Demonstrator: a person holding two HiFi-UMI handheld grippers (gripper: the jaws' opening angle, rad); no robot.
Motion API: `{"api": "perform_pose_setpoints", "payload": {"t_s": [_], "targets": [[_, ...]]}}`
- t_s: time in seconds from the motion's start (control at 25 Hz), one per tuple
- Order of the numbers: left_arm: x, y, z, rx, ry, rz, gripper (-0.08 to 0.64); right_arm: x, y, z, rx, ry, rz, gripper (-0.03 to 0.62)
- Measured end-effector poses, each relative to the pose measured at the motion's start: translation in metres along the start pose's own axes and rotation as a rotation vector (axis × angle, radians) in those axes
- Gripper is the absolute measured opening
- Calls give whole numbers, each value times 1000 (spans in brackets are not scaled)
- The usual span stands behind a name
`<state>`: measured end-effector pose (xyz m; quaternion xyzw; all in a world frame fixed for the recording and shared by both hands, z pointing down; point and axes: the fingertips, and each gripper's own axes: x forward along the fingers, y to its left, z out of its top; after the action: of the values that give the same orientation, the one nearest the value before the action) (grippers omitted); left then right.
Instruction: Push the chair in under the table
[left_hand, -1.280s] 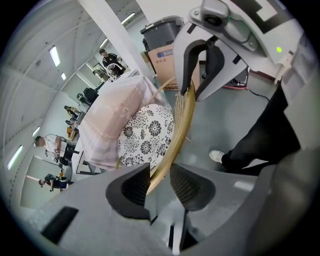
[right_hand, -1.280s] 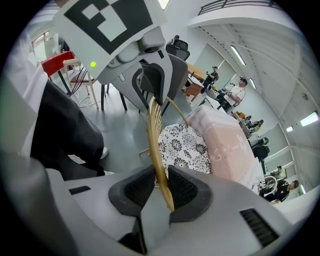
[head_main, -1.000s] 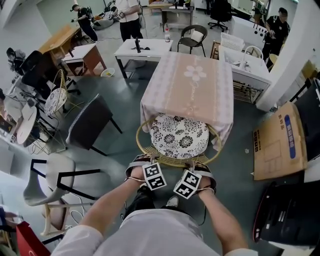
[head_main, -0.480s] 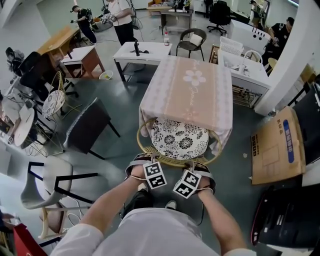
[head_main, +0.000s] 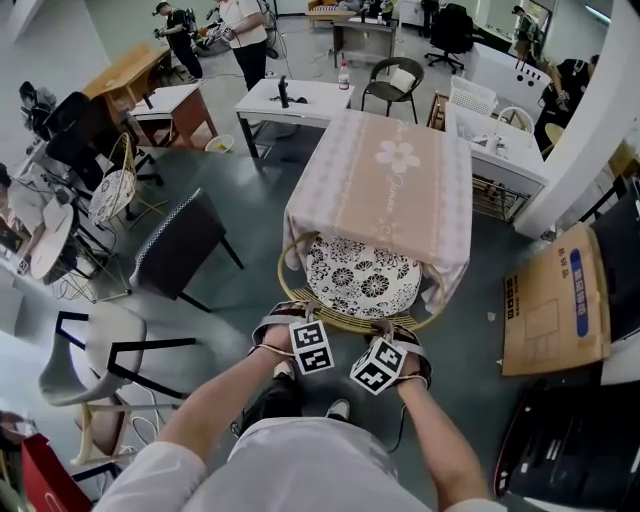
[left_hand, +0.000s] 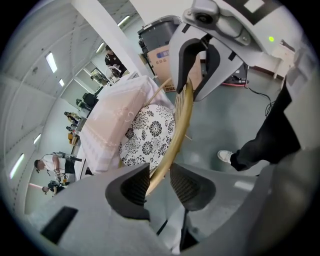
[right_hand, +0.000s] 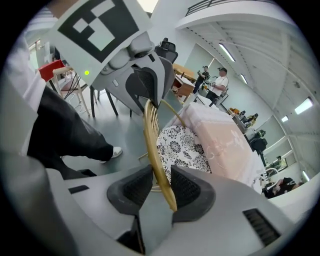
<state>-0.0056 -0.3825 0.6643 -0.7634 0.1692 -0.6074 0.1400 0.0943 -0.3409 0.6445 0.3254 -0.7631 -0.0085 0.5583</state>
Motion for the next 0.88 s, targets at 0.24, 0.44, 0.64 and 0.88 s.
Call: {"api": "perform_pose_setpoints", "payload": {"t_s": [0.24, 0.44, 0.64, 0.88], "targets": [[-17, -2, 0, -103, -28, 41, 130, -7, 3, 1, 44, -36, 26, 98], [-33, -2, 5, -168, -75, 58, 129, -20, 1, 7, 151, -99, 28, 95], [-48, -6, 18, -240, -161, 34, 125, -35, -4, 16, 278, -148, 13, 83], [-81, 0, 25, -389, -290, 32, 69, -62, -8, 36, 435, -213, -19, 62]]}}
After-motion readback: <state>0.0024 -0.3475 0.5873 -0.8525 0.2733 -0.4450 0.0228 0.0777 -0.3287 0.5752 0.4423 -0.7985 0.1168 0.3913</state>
